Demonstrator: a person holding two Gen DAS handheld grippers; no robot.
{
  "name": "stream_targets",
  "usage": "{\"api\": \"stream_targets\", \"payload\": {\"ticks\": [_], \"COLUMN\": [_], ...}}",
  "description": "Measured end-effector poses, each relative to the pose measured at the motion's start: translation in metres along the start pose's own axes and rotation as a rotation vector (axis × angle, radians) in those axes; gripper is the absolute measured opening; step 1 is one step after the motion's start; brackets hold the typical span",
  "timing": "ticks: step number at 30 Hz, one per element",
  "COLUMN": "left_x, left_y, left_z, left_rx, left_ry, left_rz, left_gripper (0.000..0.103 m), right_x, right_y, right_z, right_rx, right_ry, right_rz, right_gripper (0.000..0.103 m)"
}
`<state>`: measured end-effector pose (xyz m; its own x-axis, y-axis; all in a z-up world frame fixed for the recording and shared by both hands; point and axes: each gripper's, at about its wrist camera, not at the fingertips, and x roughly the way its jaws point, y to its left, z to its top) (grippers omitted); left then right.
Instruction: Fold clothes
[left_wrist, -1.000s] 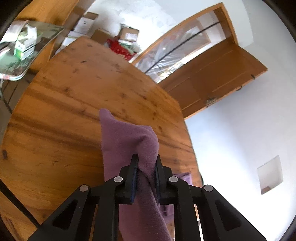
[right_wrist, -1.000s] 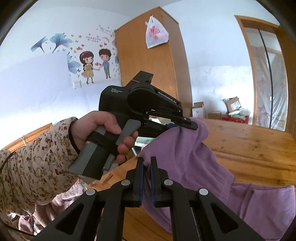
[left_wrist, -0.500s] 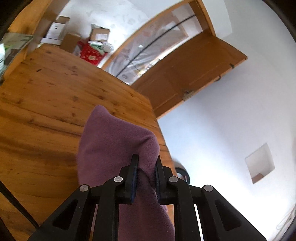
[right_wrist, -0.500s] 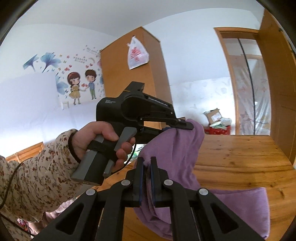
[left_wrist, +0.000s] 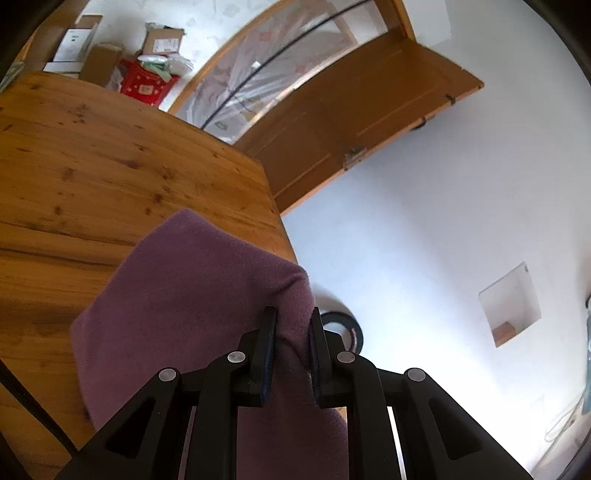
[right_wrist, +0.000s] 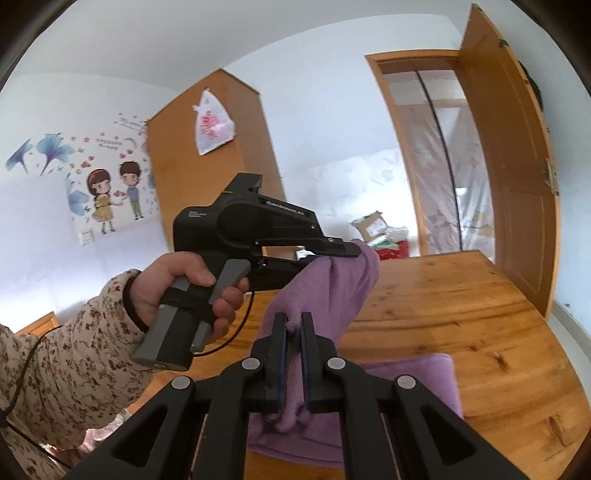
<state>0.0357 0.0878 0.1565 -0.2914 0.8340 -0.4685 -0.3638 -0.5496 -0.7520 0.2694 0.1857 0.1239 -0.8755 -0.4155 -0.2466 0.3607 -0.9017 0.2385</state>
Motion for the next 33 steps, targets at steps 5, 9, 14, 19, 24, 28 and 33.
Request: {"api": "stream_targets", "payload": {"ticks": [5,9,14,19,24,28,33], "left_x": [0.032,0.057,0.088,0.113,0.133,0.133,0.119], "left_y": [-0.001,-0.001,-0.001,0.002,0.008,0.011,0.011], "left_z": [-0.003,-0.006,-0.009,-0.010,-0.012,-0.014,-0.016], "left_rx": [-0.009,-0.017,-0.024,-0.025,-0.034,-0.031,0.011], "left_ry": [0.044,0.080,0.123,0.158,0.193,0.201,0.197], "left_rz": [0.020,0.035,0.053,0.059,0.065,0.071,0.103], "left_gripper": [0.016,0.016,0.016,0.013,0.013,0.013,0.013], "right_x": [-0.001,-0.001,-0.001,0.004,0.007,0.010,0.009], "right_y": [-0.024,-0.043,-0.071,-0.091,-0.107,-0.119,-0.125], "right_z": [-0.006,-0.013,-0.027,-0.040,-0.053,-0.064,-0.073], "right_rx": [0.028,0.056,0.115,0.150,0.180,0.217,0.225], "right_ry": [0.017,0.035,0.073,0.113,0.157,0.202,0.255], "right_rz": [-0.031,-0.051,-0.088,-0.121,-0.137,-0.139,-0.160], "right_gripper": [0.007,0.007,0.007,0.007,0.007,0.007,0.007]}}
